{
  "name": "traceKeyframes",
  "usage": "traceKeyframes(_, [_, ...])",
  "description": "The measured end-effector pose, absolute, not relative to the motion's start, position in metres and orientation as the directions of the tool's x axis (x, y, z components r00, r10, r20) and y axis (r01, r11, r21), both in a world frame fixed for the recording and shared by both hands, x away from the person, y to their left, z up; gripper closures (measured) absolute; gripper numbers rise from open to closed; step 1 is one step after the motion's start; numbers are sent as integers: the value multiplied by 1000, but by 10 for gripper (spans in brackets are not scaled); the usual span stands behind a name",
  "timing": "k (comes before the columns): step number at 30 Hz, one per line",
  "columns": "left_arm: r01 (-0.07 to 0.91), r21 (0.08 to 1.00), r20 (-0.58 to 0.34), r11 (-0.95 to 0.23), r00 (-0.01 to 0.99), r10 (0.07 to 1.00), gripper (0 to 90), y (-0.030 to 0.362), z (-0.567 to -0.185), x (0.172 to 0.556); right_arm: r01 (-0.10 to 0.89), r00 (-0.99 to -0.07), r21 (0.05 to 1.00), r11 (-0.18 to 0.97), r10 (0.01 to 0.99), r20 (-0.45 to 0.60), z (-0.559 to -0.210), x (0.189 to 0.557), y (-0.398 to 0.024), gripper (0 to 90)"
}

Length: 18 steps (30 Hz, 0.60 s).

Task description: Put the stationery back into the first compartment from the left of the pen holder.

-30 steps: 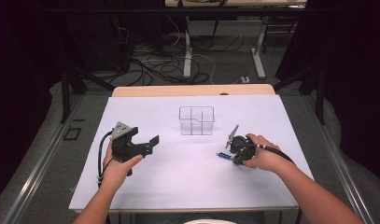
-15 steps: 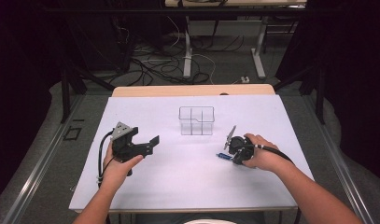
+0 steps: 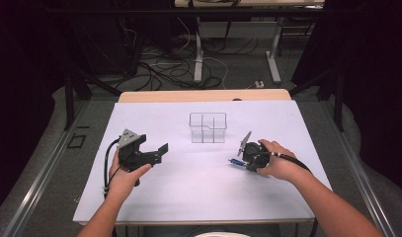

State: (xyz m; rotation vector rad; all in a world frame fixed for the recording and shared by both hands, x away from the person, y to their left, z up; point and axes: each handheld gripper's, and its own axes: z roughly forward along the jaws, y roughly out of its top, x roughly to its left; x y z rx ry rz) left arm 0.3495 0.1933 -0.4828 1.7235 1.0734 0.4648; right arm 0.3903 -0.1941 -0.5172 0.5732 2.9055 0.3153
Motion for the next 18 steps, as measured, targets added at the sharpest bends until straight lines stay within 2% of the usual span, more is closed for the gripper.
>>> traceKeyframes(13, [444, 892, -179, -88, 525, 832, 56, 193, -483, 349, 251, -895, 354, 901, 356, -271, -498, 383, -186, 796])
traceKeyframes(18, [441, 893, -172, -94, 527, 832, 58, 194, -483, 350, 183, -877, 398, 899, 332, -348, -493, 379, -183, 796])
